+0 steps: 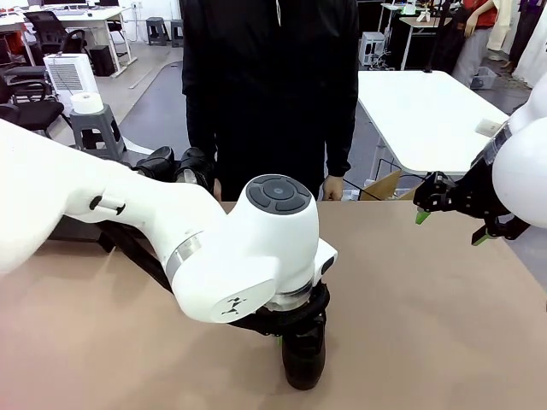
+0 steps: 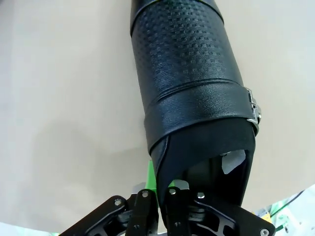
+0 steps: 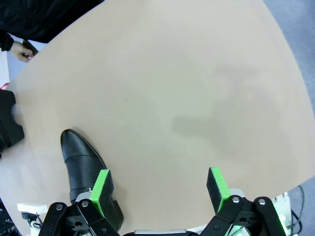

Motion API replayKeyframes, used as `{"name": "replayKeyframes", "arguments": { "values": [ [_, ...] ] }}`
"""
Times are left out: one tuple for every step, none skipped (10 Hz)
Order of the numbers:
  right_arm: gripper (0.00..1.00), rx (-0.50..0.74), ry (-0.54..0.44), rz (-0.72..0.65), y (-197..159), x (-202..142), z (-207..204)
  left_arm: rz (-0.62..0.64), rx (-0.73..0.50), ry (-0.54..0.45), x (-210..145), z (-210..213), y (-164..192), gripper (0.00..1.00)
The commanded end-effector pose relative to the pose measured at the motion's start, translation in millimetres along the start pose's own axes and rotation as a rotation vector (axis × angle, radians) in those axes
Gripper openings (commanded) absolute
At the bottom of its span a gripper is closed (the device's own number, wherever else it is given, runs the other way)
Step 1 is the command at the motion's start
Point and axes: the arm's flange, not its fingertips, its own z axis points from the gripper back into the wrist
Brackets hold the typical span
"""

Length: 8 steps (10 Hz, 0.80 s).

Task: Organize the shoes by placing them on the stand.
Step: Place the Shoe from the middle of the table onto the Shoes Stand.

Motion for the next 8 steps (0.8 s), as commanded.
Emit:
{"name": "replayKeyframes", "arguments": {
  "values": [
    [1.0, 0.013, 0.011, 0.007, -0.6, -0.2, -0.2, 0.02, 0.024, -0.018, -1.2, 7.2, -0.5, 0.0],
    [1.0, 0.013, 0.011, 0.007, -0.6, -0.2, -0.2, 0.02, 0.031, 0.028, -3.0, 21.0, 6.7, 0.0],
    [1.0, 0.013, 0.011, 0.007, -0.6, -0.2, -0.2, 0.017, 0.006, 0.062, -5.6, 50.2, 21.3, 0.0],
    [1.0, 0.013, 0.011, 0.007, -0.6, -0.2, -0.2, -0.002, -0.045, 0.072, -4.2, 84.1, 42.8, 0.0],
    [1.0, 0.013, 0.011, 0.007, -0.6, -0.2, -0.2, 0.016, -0.093, 0.037, 3.9, 112.2, 68.4, 0.0],
    [1.0, 0.013, 0.011, 0.007, -0.6, -0.2, -0.2, 0.066, -0.103, 0.008, 19.0, 124.8, 94.0, 0.0],
    [1.0, 0.013, 0.011, 0.007, -0.6, -0.2, -0.2, 0.073, -0.085, -0.029, 31.6, 130.7, 116.3, 0.0],
    [1.0, 0.013, 0.011, 0.007, -0.6, -0.2, -0.2, 0.086, -0.06, -0.053, 45.1, 134.2, 137.2, 0.0]
  ]
}}
